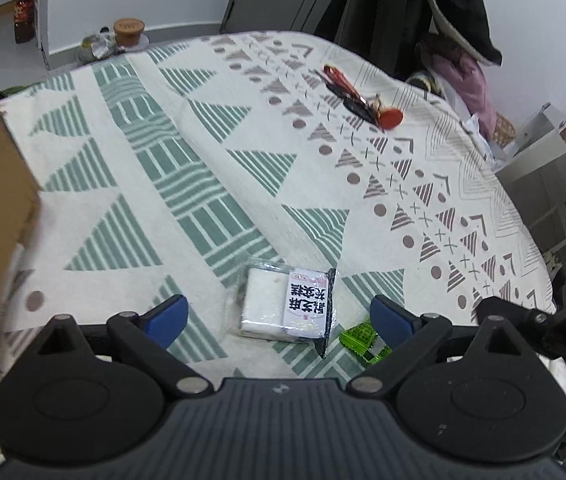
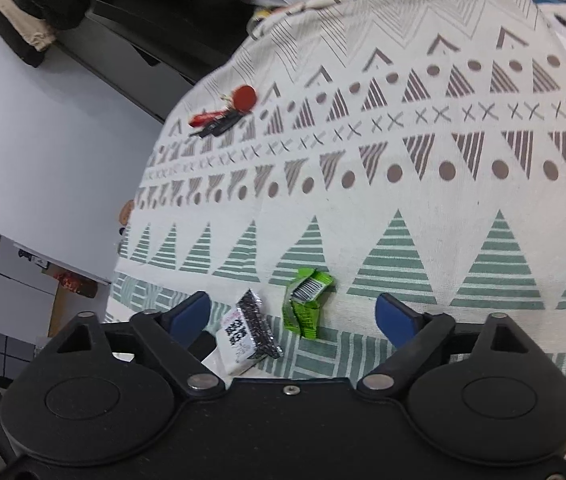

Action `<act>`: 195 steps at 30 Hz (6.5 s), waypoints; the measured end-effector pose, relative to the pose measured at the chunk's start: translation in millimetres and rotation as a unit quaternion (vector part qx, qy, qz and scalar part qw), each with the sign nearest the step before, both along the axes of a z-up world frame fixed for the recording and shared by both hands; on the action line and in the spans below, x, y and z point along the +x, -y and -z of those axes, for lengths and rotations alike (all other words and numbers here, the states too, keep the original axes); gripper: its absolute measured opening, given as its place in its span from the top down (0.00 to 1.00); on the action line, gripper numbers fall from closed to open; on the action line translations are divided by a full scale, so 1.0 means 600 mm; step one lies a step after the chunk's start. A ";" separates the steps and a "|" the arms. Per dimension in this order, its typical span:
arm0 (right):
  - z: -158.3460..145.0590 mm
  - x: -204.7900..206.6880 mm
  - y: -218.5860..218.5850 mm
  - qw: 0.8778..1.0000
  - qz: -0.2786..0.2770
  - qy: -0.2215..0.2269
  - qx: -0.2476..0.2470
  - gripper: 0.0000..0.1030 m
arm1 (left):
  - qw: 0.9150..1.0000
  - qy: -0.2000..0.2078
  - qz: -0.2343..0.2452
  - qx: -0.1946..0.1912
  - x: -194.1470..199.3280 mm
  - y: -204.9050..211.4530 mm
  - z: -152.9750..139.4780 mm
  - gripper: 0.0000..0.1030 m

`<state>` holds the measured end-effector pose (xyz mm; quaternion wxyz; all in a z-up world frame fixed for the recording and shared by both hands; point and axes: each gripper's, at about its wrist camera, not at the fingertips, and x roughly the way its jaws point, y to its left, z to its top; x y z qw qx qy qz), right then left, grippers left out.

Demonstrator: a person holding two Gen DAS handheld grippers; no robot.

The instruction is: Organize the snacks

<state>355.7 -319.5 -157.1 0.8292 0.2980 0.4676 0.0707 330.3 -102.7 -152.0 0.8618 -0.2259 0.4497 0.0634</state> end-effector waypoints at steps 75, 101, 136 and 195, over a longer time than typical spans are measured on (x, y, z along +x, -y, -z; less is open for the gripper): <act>-0.109 -0.107 -0.231 0.977 -0.170 0.129 -0.001 0.77 | 0.982 0.080 -0.156 0.069 -0.238 -0.238 -0.172 0.46; -0.118 -0.198 -0.387 0.950 -0.265 0.162 -0.019 0.77 | 0.979 0.064 -0.189 0.031 -0.318 -0.368 -0.157 0.45; -0.119 -0.237 -0.379 0.945 -0.288 0.150 -0.028 0.38 | 0.987 0.005 -0.156 0.035 -0.333 -0.419 -0.182 0.10; -0.281 -0.483 -0.220 0.956 -0.160 0.198 -0.144 0.00 | 0.988 0.073 0.022 0.132 -0.502 -0.267 -0.299 0.00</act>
